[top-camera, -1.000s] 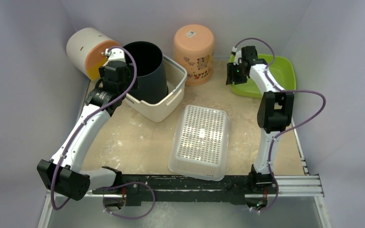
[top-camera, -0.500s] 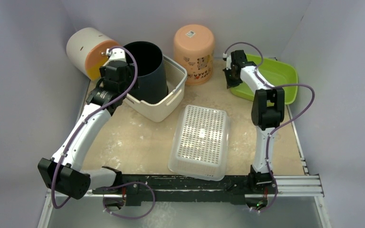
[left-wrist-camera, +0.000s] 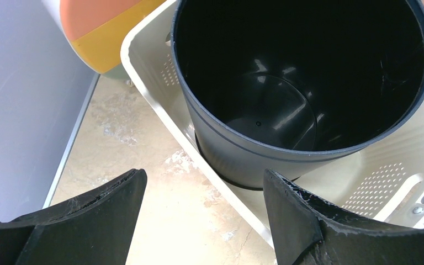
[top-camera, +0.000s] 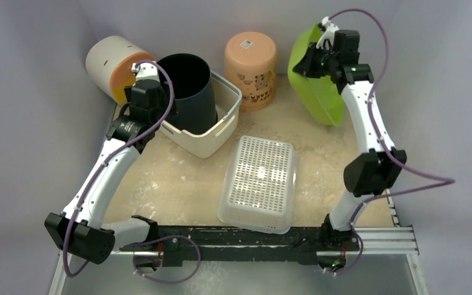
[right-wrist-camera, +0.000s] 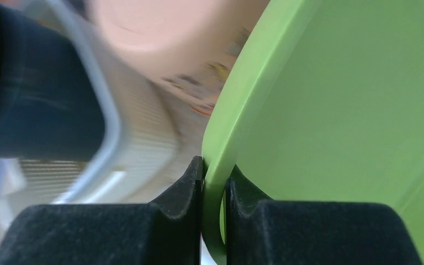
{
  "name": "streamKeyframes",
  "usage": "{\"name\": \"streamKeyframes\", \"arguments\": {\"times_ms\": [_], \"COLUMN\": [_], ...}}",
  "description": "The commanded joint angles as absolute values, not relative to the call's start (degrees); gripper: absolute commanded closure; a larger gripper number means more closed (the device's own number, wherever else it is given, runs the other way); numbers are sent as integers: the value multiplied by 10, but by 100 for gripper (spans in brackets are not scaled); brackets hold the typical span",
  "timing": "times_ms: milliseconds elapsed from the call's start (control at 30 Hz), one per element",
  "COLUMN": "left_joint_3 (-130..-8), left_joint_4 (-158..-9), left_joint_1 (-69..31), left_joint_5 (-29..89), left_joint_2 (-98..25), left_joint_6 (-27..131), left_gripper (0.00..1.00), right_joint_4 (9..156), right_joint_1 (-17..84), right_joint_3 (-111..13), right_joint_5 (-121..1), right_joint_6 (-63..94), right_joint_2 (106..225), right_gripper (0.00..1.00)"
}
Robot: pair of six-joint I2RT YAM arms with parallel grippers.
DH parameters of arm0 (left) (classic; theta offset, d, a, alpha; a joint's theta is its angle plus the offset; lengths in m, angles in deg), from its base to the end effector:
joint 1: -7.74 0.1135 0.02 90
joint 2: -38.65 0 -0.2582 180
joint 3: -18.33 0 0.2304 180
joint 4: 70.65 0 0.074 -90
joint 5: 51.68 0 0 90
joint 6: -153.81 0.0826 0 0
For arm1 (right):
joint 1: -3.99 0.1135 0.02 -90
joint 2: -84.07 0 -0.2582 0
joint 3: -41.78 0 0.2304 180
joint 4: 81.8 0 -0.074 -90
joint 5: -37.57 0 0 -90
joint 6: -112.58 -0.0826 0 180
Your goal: Turn the large container upside down
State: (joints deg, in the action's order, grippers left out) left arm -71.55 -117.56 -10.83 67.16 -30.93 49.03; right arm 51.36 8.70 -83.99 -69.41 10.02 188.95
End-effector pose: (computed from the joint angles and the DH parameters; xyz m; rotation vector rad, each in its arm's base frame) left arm 0.2751 -0.0504 0.3699 -0.2452 1.9612 0.1349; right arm 0.4357 0.0601 0.3782 -0.0501 2.0363 0.4898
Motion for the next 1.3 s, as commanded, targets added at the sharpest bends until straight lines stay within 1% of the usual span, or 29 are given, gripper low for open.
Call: {"name": "streamKeyframes", "arguments": {"times_ms": [0,133,200,333,433,567,633,733,800,833,933,1133,1267], "left_joint_3": [-735,-732,-731,-731,-733,-735,-737,-741,-744,-746,-747,-734,-729], "left_joint_4": [-1158,-1159,-1161,-1164,-1165,-1162,-1160,-1162,-1165,-1166,-1168,-1167,-1163], "left_joint_1": [-111,-111,-111,-111,-111,-111,-111,-111,-111,-111,-111,-112,-111], "left_joint_5": [679,678,677,682,684,683,683,683,684,685,690,697,696], "left_joint_2": [-287,-281,-278,-274,-275,-277,-278,-281,-283,-284,-284,-276,-278], "left_joint_6": [497,496,496,500,502,502,502,503,506,507,508,504,501], "left_gripper": [22,22,22,22,22,22,22,22,22,22,22,22,22], "right_joint_4": [669,805,909,1174,1306,1464,1538,1707,1813,1839,1816,1642,1558], "right_joint_1": [89,73,47,17,13,6,2,-6,-11,-13,-19,-52,-102], "right_joint_3": [-825,-706,-608,-480,-438,-397,-370,-335,-339,-345,-345,-271,-223], "right_joint_5": [-806,-841,-893,-990,-1020,-1027,-1018,-998,-985,-981,-985,-1030,-1053], "right_joint_6": [-11,-113,-212,-402,-493,-600,-647,-740,-799,-818,-811,-684,-630], "right_joint_2": [1795,1727,1695,1687,1697,1707,1714,1741,1773,1785,1796,1749,1714], "right_gripper": [100,100,100,100,100,100,100,100,100,100,100,100,91]}}
